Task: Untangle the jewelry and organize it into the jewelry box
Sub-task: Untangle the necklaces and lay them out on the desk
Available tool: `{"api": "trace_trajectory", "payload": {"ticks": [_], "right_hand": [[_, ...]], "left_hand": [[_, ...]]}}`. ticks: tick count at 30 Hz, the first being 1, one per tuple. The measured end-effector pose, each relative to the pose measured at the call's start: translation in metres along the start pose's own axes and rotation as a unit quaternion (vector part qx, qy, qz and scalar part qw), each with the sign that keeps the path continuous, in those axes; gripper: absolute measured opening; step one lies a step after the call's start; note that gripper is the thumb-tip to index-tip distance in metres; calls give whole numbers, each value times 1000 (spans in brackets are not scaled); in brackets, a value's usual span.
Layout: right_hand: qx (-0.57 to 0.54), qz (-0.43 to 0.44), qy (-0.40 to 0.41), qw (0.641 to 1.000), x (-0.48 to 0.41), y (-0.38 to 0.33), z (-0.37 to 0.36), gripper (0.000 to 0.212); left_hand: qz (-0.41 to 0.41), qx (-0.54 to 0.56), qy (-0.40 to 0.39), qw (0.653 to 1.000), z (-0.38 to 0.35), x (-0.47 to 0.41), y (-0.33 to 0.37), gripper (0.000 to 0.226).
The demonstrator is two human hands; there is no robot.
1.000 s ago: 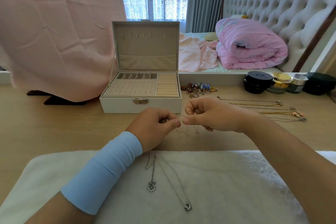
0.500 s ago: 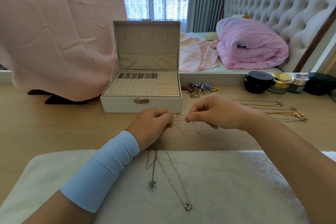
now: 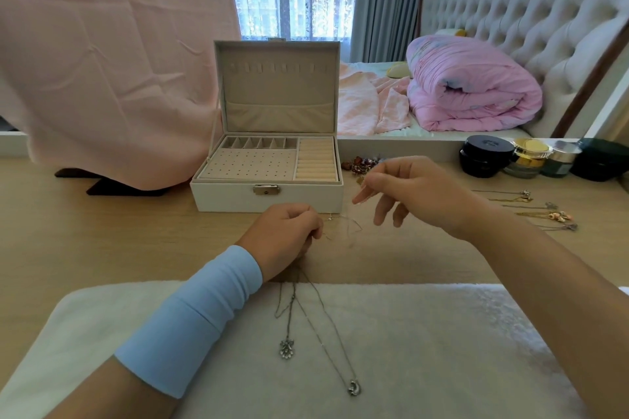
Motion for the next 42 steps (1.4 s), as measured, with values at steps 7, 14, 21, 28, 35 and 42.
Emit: {"api": "trace_trajectory", "payload": {"ticks": [7, 14, 21, 28, 35, 42], "right_hand": [[-278, -3, 39, 960, 0, -19, 3, 29], [-437, 16, 61, 897, 5, -42, 12, 23], [-473, 56, 71, 876, 11, -58, 31, 24], [-424, 71, 81, 899, 13, -62, 22, 17], [-281, 98, 107, 949, 18, -69, 36, 18], [298, 68, 11, 952, 16, -49, 0, 10]], "left_hand": [[34, -14, 21, 999, 3, -1, -6, 32], [1, -143, 56, 988, 10, 3, 2, 28], [-47, -325, 49, 943, 9, 8, 10, 27], [-79, -476, 12, 876, -1, 13, 15, 26], [-59, -495, -3, 867, -1, 10, 11, 30], [-50, -489, -2, 871, -2, 8, 8, 40]]}}
Point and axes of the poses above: each hand's wrist, its own x-axis away from the middle knuckle, its own z-axis out of the back of the hand, y = z × x, the point moved 8 cm from there along -x, towards the middle knuckle, and after that the axes turned 3 degrees about -x, right-handed, at the moved point
